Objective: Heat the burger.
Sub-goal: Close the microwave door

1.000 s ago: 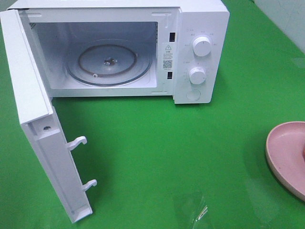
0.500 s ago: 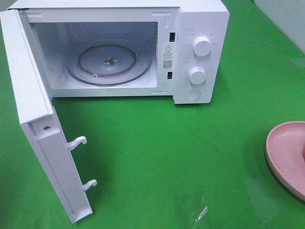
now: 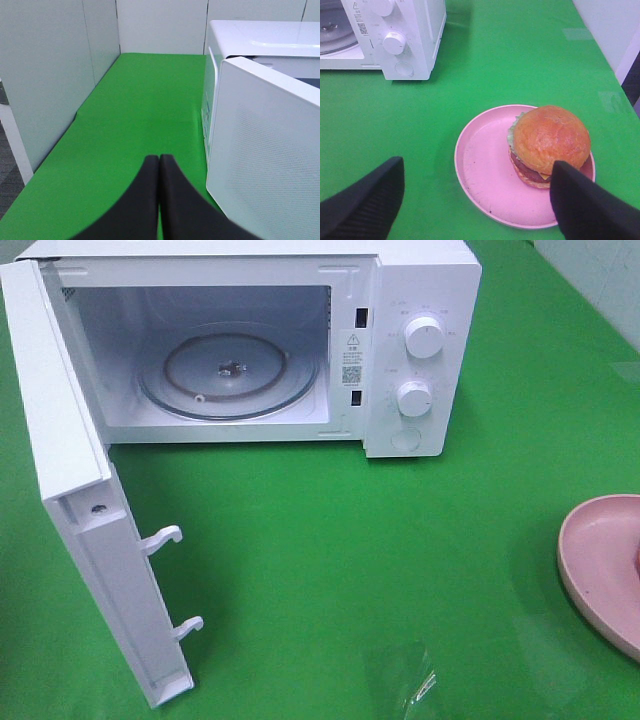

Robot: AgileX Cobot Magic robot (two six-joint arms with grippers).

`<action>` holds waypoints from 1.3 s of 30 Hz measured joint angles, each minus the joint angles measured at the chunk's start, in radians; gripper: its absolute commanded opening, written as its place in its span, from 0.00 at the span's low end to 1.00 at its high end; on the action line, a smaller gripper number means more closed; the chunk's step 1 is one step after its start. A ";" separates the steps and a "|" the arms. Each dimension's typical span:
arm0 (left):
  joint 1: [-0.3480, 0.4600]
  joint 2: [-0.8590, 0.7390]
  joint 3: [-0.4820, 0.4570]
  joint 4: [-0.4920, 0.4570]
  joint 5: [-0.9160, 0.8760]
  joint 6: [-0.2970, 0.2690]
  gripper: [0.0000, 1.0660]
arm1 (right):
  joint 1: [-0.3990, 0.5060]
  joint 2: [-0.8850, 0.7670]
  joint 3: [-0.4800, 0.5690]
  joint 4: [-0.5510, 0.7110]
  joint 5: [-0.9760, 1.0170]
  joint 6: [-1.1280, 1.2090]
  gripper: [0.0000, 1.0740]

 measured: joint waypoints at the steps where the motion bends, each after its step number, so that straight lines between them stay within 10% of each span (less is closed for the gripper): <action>1: 0.000 0.034 0.016 0.000 -0.060 0.000 0.00 | 0.000 0.000 0.000 0.000 0.000 0.000 0.71; 11: 0.000 0.220 0.024 0.064 -0.236 -0.039 0.00 | 0.000 0.000 0.000 0.000 0.000 0.000 0.71; 26: 0.000 0.577 -0.009 0.534 -0.539 -0.361 0.00 | 0.000 0.000 0.000 0.000 0.000 0.000 0.71; 39: -0.083 0.797 -0.093 0.596 -0.636 -0.422 0.00 | 0.000 0.000 0.000 0.000 0.000 0.000 0.71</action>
